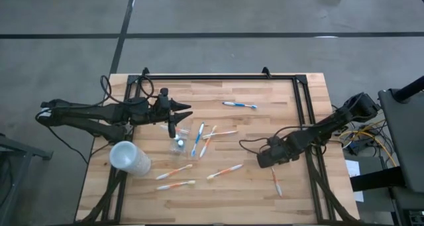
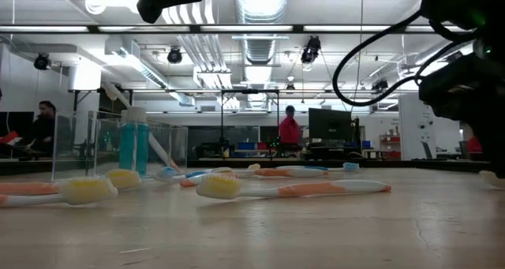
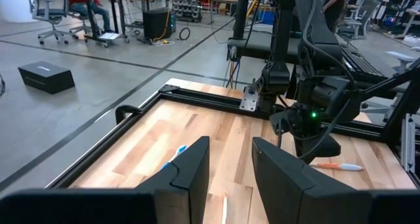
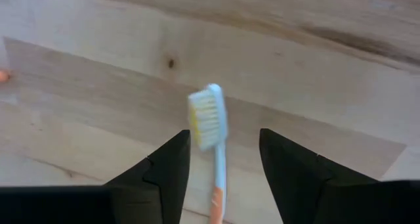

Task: Pick & Place toothbrushing station
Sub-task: Put the orange toothbrush into the transparent organizer

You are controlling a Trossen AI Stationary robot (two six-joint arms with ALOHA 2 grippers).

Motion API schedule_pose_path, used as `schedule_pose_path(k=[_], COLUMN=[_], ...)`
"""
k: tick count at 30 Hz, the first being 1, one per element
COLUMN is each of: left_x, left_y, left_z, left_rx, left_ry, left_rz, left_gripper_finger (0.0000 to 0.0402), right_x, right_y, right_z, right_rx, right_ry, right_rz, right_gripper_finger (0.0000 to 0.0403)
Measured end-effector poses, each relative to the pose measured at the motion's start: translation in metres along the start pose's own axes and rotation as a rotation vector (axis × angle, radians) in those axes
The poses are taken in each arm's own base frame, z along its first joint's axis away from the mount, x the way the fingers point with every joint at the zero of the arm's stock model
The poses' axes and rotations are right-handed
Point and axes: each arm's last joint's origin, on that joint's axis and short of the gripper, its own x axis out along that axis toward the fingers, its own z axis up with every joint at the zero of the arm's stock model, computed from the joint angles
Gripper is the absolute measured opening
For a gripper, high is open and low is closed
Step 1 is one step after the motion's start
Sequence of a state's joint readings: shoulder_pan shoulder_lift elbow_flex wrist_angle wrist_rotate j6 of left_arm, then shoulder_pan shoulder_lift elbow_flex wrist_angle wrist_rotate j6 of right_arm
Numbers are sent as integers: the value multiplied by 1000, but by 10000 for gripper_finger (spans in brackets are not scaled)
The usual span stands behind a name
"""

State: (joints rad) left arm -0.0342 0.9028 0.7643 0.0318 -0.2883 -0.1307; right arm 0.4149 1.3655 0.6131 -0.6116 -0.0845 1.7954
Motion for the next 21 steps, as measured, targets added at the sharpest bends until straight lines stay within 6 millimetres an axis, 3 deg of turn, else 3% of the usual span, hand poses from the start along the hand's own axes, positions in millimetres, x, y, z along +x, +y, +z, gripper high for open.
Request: schedule_pose_path(k=[10,21], left_x=[0,0], left_y=[0,0], left_z=[0,0], left_rx=[0,0], left_ry=[0,0], left_rz=[1,2], left_gripper_finger=[120,120], right_x=[1,8], right_y=[-1,-10], right_z=[0,1], right_rx=[5,29], right_ry=[1,62], right_rz=[-1,-31], right_gripper_finger=[126,27])
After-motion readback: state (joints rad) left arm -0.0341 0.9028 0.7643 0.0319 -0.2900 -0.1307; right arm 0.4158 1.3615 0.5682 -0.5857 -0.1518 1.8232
